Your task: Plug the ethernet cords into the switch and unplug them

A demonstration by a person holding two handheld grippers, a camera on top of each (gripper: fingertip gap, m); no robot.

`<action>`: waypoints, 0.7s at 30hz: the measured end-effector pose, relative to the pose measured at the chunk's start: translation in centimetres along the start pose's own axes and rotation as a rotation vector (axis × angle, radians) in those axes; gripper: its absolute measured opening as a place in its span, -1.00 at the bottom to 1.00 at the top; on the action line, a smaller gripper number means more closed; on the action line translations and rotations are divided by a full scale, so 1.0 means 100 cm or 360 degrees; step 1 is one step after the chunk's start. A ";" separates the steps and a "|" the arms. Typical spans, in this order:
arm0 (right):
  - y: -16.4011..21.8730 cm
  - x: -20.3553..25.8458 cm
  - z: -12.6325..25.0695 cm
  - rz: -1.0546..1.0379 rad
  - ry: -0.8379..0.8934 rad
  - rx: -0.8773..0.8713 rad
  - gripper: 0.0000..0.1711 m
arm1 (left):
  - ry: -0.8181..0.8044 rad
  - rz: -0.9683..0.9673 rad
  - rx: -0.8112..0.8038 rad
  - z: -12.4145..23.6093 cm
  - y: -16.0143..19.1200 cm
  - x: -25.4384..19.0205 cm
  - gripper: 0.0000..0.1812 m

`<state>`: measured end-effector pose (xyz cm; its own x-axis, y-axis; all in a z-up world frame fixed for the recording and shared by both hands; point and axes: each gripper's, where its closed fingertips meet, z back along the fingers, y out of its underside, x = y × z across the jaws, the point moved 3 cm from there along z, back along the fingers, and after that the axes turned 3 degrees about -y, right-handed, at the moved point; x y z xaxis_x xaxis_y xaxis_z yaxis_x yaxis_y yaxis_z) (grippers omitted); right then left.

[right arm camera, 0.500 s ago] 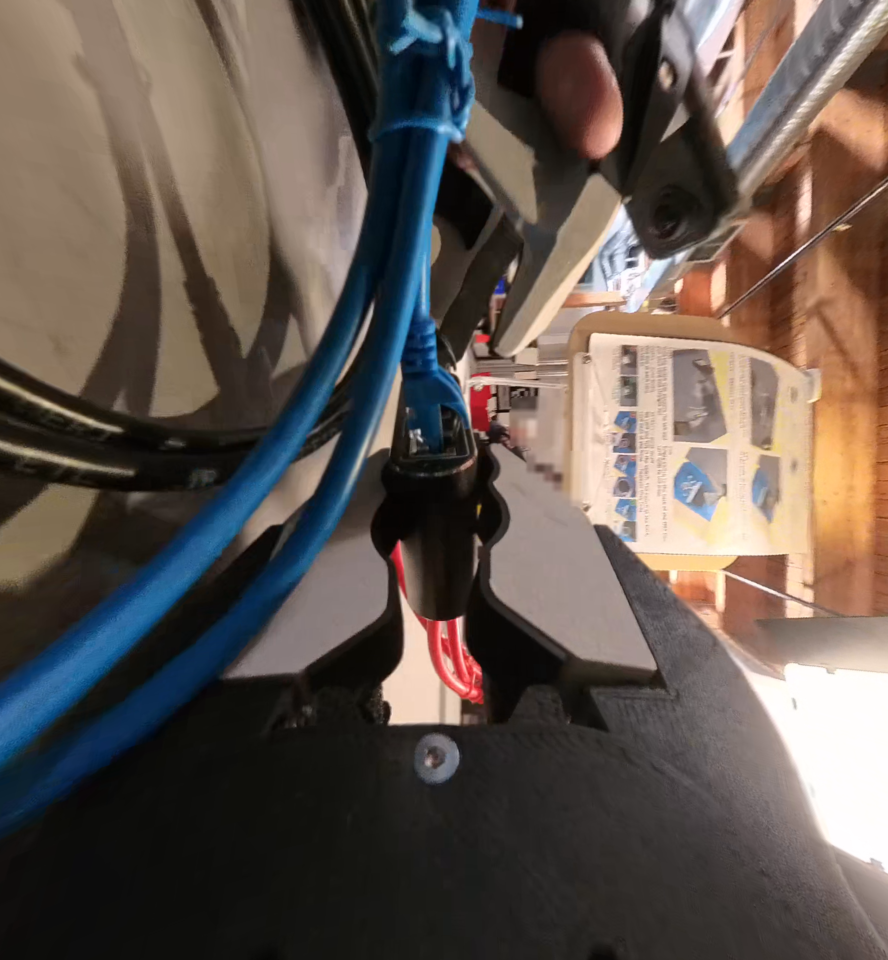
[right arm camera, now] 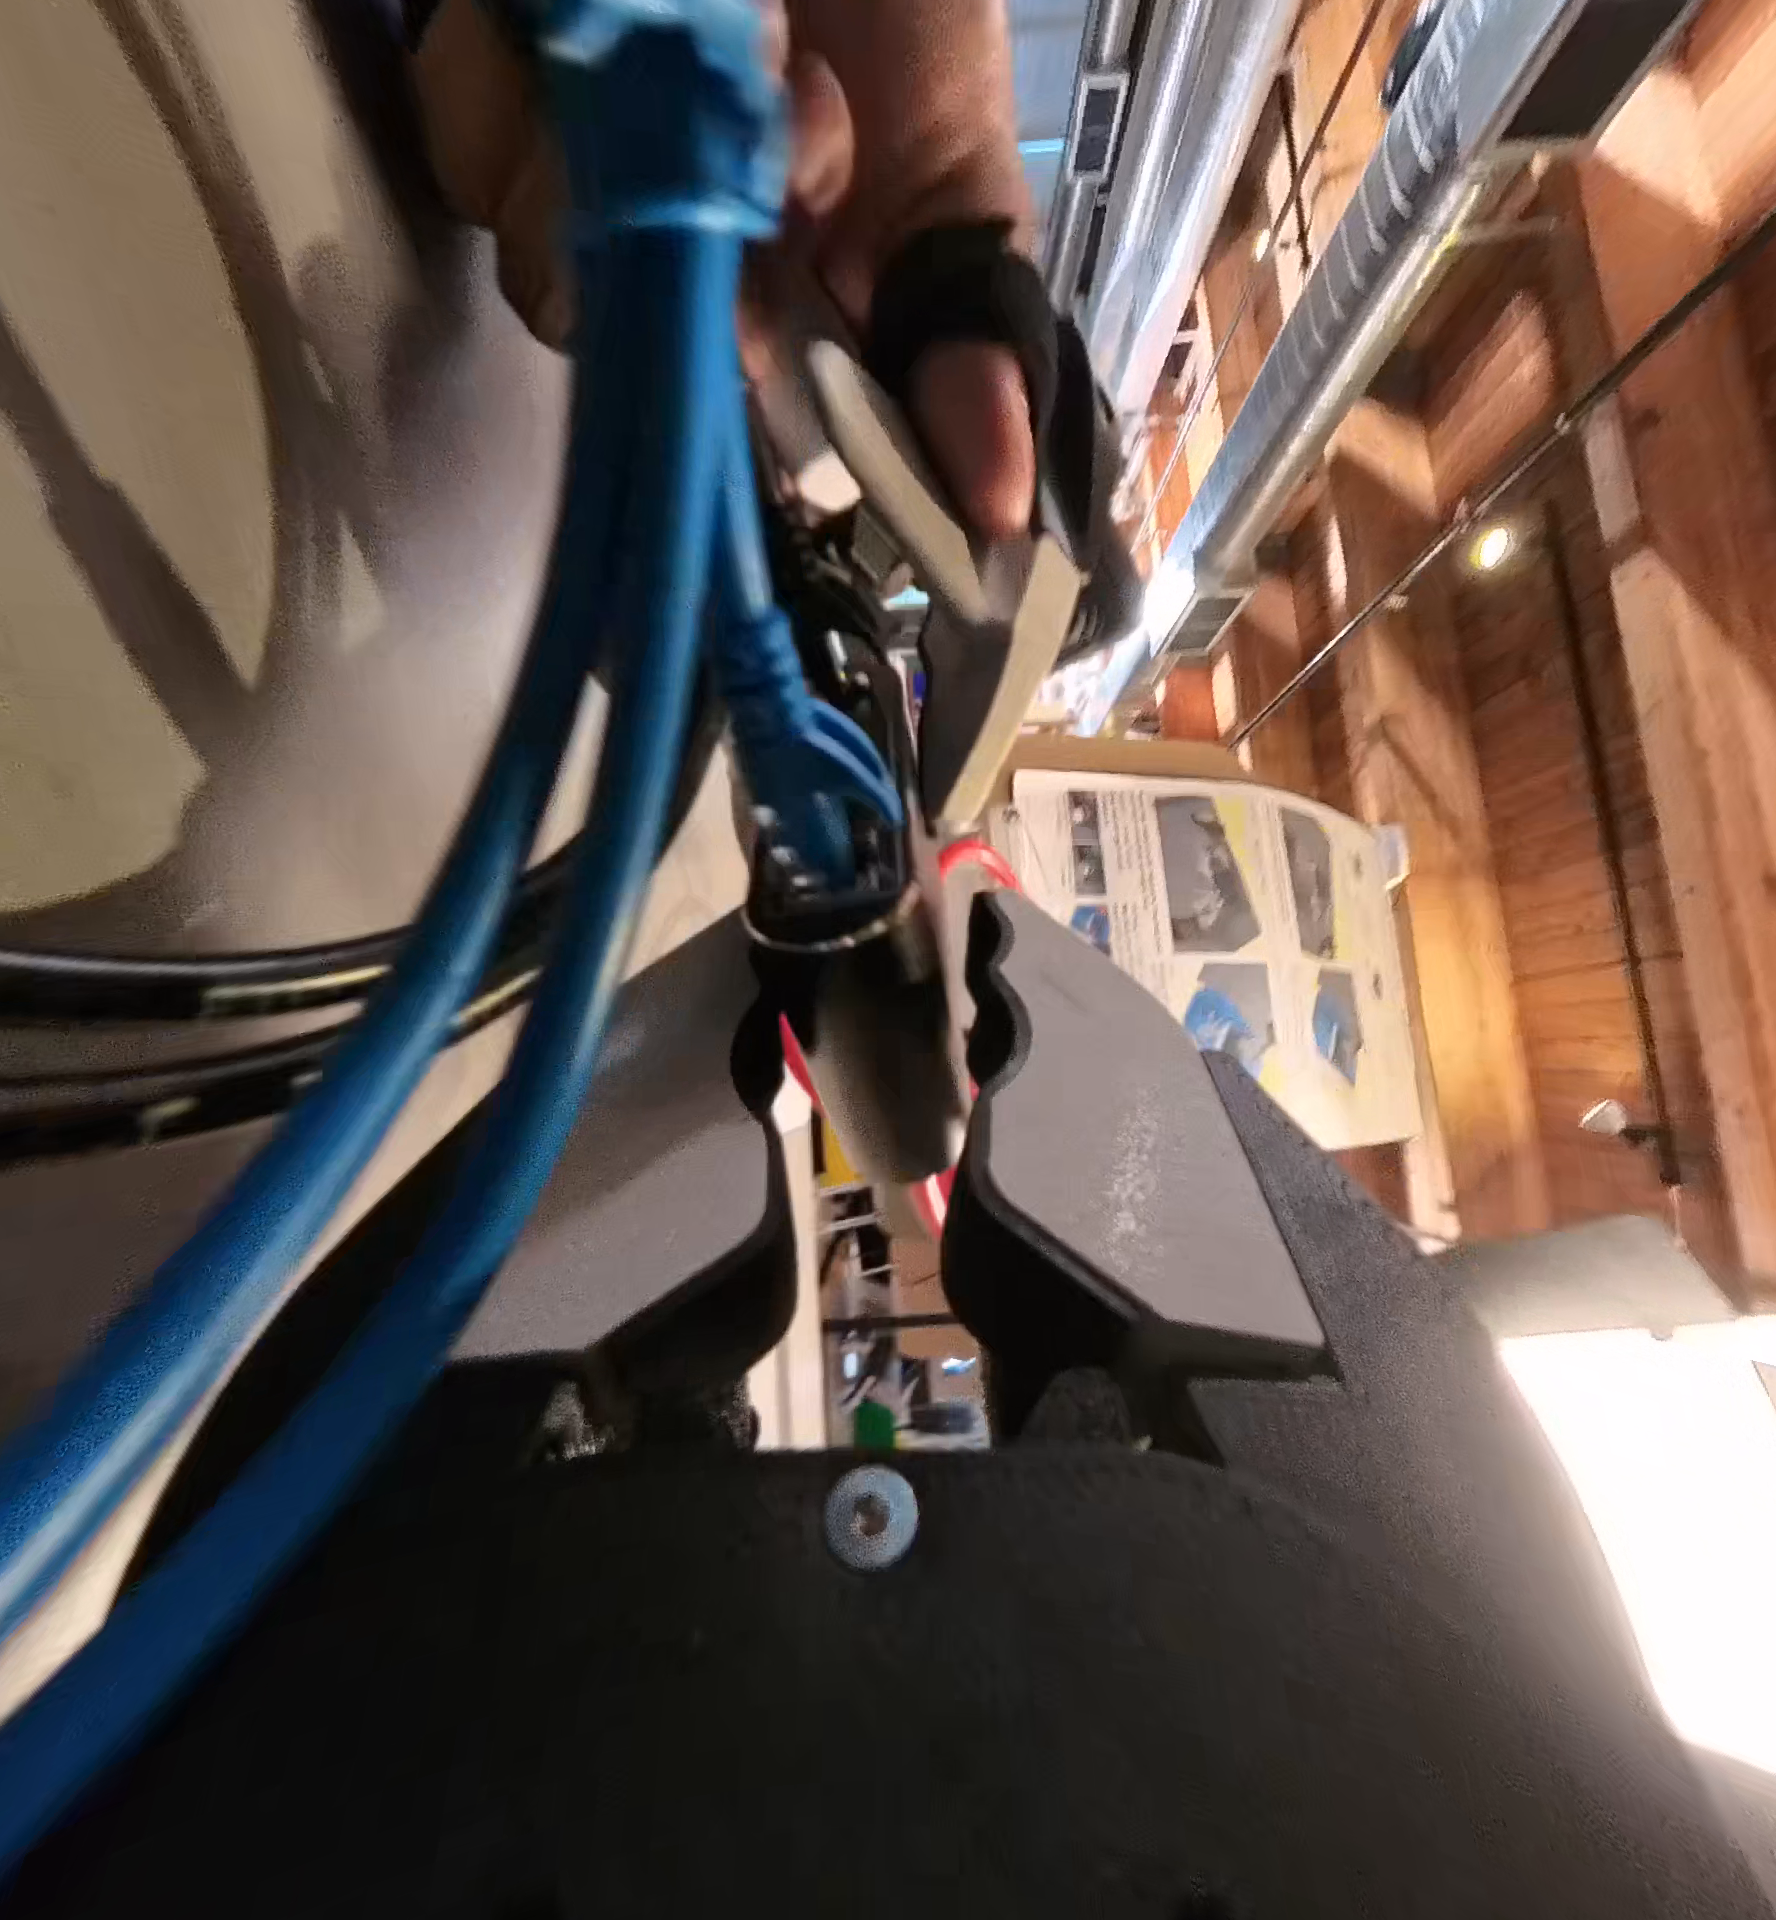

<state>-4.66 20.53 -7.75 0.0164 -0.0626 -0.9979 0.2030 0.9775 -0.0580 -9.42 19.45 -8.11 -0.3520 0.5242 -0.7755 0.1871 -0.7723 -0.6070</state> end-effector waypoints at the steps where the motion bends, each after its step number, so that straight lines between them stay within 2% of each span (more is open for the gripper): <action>1: 0.005 0.000 -0.001 -0.0061 -0.0024 0.0026 -0.57 | -0.0027 -0.0018 -0.0023 0.002 -0.001 0.001 -0.62; 4: 0.024 -0.004 -0.001 -0.0379 -0.0099 0.0091 -0.53 | -0.0087 -0.0108 -0.0135 0.011 -0.008 0.003 -0.65; 10: 0.065 -0.020 0.005 -0.1179 -0.0233 0.0158 -0.62 | -0.0152 -0.0156 -0.0551 0.037 -0.030 0.004 -0.69; 17: 0.044 -0.008 0.005 -0.2081 -0.0886 -0.0168 -0.62 | -0.0126 -0.0092 -0.0806 0.038 -0.037 -0.002 -0.70; 21: 0.035 -0.011 0.007 -0.2395 -0.1092 -0.0313 -0.58 | -0.0078 -0.0102 -0.0878 0.030 -0.036 -0.010 -0.70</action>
<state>-3.25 23.84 -6.82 0.3425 -0.9285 0.1433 0.3180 -0.0289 -0.9477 -12.51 20.63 -4.66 -0.4186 0.5364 -0.7329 0.6117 -0.4299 -0.6640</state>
